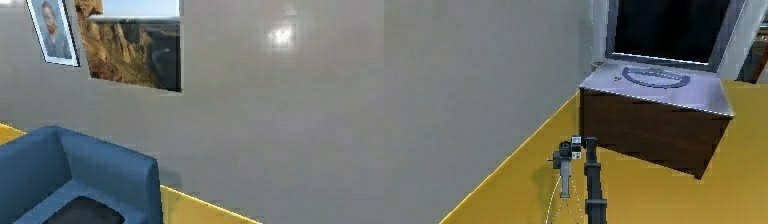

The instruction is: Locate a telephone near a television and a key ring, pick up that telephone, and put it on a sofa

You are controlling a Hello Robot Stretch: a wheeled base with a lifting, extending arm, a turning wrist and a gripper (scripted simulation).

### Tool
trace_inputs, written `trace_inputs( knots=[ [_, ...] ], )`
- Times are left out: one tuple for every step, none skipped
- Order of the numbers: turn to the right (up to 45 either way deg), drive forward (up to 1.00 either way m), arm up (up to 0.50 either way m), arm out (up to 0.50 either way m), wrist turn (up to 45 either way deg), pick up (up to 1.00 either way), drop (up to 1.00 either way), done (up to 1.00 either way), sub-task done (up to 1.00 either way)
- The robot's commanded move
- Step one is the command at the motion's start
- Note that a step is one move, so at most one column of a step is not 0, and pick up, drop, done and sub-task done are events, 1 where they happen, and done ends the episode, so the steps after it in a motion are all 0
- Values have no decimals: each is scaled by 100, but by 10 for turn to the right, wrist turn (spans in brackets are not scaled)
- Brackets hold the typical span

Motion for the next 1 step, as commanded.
trace_inputs(
  knots=[
    [-450,0,0,0,0,0,0,0,0]
  ],
)
